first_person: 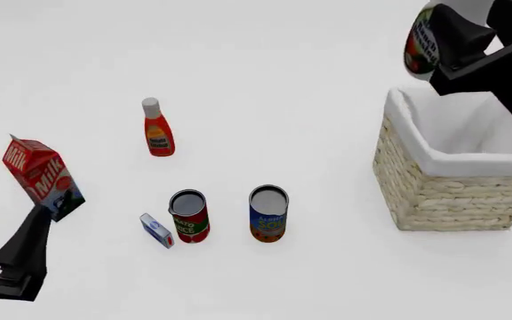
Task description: Pick the salad dressing and place it in the basket.
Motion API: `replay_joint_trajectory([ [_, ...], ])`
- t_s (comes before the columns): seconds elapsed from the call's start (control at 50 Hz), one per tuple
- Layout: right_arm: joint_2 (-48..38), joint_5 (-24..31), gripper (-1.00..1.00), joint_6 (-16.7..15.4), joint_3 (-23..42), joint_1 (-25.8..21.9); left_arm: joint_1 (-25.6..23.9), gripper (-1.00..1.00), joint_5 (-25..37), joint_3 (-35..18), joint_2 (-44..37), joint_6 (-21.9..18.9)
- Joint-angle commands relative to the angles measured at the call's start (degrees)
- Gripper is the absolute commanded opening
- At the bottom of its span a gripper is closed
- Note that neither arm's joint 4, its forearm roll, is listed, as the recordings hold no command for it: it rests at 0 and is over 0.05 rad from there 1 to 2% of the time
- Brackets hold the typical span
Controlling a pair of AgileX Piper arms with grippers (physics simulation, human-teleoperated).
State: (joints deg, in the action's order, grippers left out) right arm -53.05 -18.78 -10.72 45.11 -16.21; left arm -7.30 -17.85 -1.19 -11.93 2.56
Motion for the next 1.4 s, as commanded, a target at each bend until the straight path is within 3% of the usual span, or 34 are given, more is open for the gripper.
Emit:
replay_joint_trajectory([
  [0.02, 0.2, 0.4, -1.00, 2.5, 1.6, 5.9, 4.0, 1.00, 10.6, 1.2, 11.9, 0.9],
  [0.12, -0.4, 0.2, -1.00, 2.5, 1.8, 8.1, 4.4, 1.00, 9.5, 1.2, 11.9, -0.9],
  [0.2, -1.0, 0.0, -1.00, 3.0, 2.0, 10.4, 5.4, 1.00, 9.4, 1.2, 11.9, 1.0],
  [0.78, -8.4, -2.9, -1.00, 4.4, 1.6, 22.6, 11.9, 1.00, 8.2, 1.2, 11.9, 2.1],
  [1.4, -19.5, -7.7, -1.00, 5.6, 0.7, 26.4, 12.4, 1.00, 8.9, 1.2, 11.9, 1.2],
])
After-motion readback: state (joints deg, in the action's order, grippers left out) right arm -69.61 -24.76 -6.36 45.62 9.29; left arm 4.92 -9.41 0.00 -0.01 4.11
